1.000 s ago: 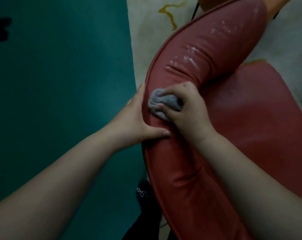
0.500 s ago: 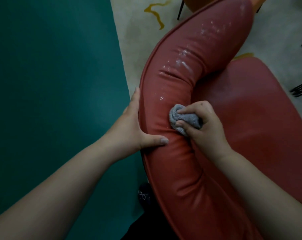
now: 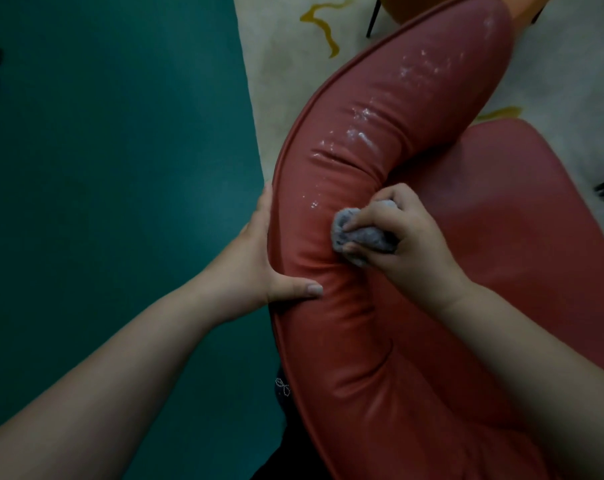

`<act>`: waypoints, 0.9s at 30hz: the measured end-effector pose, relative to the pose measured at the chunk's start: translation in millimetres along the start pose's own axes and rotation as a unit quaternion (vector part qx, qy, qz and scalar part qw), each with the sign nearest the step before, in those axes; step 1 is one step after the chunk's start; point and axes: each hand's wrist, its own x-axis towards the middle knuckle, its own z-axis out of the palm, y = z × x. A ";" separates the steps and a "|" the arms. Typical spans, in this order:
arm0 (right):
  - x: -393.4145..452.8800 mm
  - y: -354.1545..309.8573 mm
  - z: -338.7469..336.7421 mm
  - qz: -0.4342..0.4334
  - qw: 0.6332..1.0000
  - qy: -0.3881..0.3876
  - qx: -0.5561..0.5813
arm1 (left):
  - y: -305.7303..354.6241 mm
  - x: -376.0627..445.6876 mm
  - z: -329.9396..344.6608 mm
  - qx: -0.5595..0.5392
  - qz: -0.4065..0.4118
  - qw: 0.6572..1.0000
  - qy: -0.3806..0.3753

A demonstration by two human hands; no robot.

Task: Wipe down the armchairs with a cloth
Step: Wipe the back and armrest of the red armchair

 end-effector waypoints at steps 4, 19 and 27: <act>9.9 -13.9 20.9 -0.054 0.997 -0.042 0.033 | 0.2 1.2 0.0 0.010 -0.002 1.000 -0.001; 34.2 -13.3 28.2 0.054 0.998 0.043 0.017 | 5.1 18.2 -2.5 0.027 -0.004 0.999 0.020; 41.4 -20.3 29.0 0.096 0.986 0.134 0.036 | 12.8 52.2 -28.7 0.066 0.035 0.997 -0.004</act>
